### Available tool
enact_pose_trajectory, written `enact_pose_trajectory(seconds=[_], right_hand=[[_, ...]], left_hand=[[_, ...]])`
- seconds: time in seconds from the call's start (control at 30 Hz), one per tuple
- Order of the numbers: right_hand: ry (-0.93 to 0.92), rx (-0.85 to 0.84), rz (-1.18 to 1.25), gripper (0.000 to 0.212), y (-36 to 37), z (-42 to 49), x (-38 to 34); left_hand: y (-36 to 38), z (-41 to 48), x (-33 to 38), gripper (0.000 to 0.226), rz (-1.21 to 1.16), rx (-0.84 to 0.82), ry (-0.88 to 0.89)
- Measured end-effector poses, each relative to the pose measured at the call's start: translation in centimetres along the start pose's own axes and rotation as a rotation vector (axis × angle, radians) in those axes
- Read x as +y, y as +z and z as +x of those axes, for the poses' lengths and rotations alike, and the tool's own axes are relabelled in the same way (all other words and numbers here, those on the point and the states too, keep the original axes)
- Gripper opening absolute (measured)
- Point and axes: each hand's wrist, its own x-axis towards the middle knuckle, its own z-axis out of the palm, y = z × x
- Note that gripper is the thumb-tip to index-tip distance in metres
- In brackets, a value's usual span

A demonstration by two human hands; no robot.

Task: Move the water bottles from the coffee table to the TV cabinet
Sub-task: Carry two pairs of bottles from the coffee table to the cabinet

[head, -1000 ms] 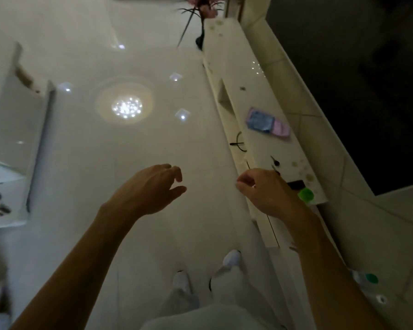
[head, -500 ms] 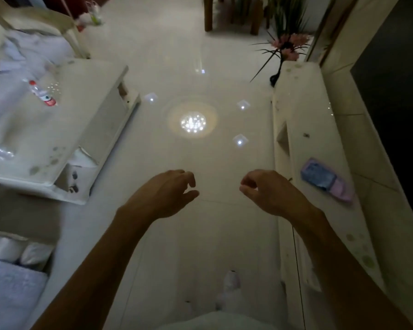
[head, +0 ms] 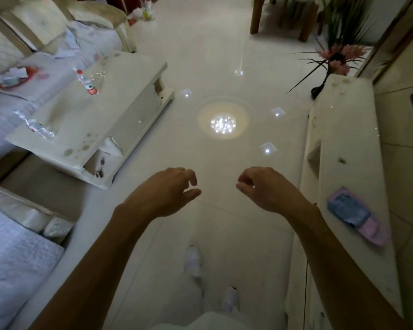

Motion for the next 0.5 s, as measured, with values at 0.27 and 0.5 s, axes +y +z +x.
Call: enact_pose_trajectory(seconds=[0.27,0.5], right_hand=[[-0.075,-0.037,-0.093,0.031,-1.0,7.9,-3.0],[-0.132,-0.046,-0.139,0.029,-2.8,18.1,-7.3]], left_hand=[[-2.2,4.4,-5.9,0.035,-0.044,0.021,-0.036],[-6.7,9.6,-14.2,0.035,-0.07,0.058,-0.081]])
